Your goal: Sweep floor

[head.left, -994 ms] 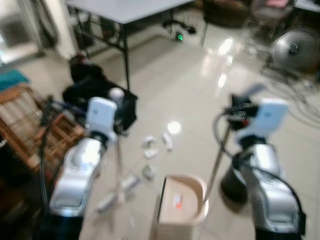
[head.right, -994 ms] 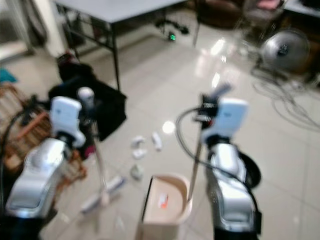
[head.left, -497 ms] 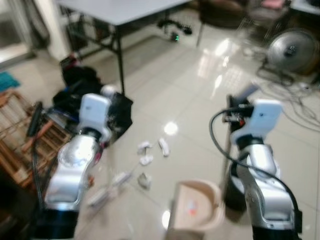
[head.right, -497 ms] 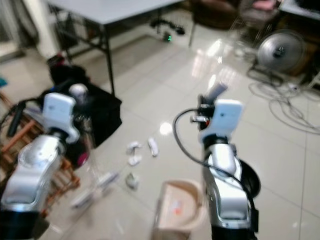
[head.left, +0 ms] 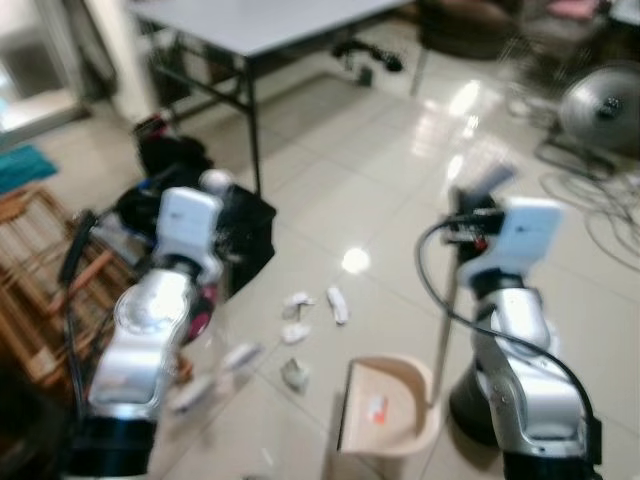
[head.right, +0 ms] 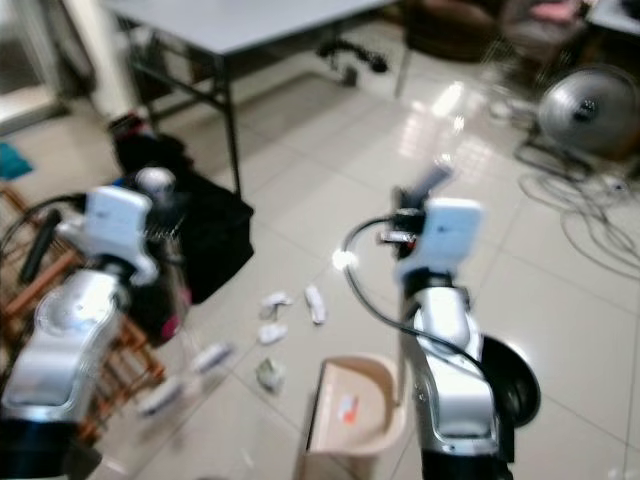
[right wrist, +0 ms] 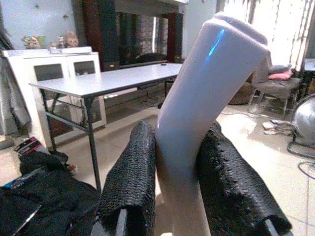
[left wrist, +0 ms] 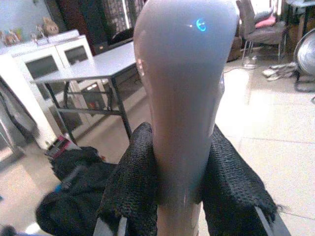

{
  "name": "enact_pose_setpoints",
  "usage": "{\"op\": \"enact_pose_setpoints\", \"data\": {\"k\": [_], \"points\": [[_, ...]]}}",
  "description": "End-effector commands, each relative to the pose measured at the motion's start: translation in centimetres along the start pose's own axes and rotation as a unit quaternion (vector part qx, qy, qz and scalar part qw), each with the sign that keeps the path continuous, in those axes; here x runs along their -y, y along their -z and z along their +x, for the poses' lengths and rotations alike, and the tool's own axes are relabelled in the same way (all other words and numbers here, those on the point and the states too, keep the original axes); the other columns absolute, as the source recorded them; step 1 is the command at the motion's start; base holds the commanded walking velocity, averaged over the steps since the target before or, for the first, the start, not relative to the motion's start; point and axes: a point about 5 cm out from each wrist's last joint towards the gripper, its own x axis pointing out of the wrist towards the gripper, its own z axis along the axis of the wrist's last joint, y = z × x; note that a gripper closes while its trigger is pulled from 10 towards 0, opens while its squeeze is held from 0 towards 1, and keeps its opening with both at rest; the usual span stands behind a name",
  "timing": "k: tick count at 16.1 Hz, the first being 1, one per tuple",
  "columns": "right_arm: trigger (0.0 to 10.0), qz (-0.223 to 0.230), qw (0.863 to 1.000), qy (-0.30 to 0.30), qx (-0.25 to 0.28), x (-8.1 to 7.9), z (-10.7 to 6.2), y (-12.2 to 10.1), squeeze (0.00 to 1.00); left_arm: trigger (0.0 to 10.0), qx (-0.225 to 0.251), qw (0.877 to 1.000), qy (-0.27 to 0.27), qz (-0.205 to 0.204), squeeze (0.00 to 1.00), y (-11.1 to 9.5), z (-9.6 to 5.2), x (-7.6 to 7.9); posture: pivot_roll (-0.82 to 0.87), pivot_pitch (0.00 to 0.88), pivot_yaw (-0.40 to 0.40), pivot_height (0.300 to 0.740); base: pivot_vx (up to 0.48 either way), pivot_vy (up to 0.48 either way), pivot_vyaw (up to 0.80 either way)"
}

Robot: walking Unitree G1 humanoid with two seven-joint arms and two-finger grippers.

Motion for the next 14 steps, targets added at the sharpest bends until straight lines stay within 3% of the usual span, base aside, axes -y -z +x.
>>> {"op": "enact_pose_setpoints", "data": {"k": [1,10,14], "points": [[10.0,-0.008,1.000,0.011,0.015,0.7,0.0,-0.6,0.00,10.0,0.024,1.000,0.013,0.001,0.00,-1.0,0.3,0.8,0.06,0.030,-0.021,0.740,0.371,0.000,0.80],[10.0,0.001,0.999,0.033,0.007,1.1,-0.4,0.1,0.00,10.0,0.019,0.999,0.024,-0.013,0.00,-0.6,0.7,1.4,0.06,0.033,-0.004,0.740,0.368,0.000,0.06],[10.0,-0.007,0.999,0.036,0.008,1.5,0.5,0.7,0.00,10.0,0.058,0.998,0.002,-0.012,0.00,-1.4,1.8,1.6,0.06,0.052,-0.011,0.740,0.000,0.000,0.00]]}}
